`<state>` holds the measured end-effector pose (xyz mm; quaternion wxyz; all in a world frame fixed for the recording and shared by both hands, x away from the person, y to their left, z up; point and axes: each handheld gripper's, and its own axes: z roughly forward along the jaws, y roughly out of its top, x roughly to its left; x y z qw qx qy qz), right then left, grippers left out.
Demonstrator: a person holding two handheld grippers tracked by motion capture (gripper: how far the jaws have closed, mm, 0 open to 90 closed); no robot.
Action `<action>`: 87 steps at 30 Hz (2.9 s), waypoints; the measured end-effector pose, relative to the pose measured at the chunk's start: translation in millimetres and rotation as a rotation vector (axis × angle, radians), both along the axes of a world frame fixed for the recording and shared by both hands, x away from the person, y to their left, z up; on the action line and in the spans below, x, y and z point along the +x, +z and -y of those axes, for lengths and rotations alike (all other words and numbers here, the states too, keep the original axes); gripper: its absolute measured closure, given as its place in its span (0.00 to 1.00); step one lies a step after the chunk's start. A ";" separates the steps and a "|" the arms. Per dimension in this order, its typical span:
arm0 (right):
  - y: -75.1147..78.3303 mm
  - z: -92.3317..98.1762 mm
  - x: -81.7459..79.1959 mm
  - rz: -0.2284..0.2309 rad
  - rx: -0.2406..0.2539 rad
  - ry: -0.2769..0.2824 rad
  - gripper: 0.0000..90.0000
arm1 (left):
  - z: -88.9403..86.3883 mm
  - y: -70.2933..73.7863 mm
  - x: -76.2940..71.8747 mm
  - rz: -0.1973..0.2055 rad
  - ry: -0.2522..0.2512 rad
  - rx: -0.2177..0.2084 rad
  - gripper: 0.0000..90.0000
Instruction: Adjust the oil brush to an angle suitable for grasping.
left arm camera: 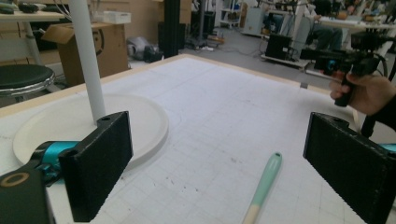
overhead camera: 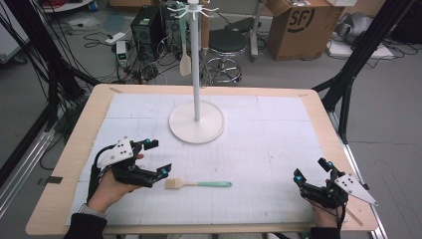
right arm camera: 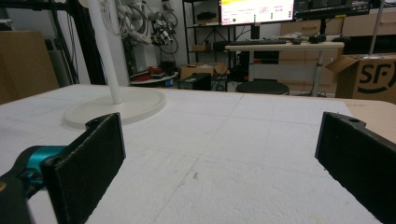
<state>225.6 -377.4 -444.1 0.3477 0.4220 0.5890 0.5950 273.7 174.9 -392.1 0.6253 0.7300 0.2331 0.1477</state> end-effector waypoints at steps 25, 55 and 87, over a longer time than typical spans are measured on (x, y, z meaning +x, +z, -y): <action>0.0 0.9 0.3 0.000 -0.003 0.008 0.01 | 45.9 -14.6 22.2 -0.099 -0.219 0.339 0.17; -0.9 4.8 -1.3 -0.002 0.021 0.003 0.01 | 114.4 -22.8 43.8 -0.236 -0.455 0.861 0.52; -1.6 7.1 -2.3 0.001 0.022 0.002 0.01 | 141.7 -19.8 42.1 -0.241 -0.520 1.116 0.91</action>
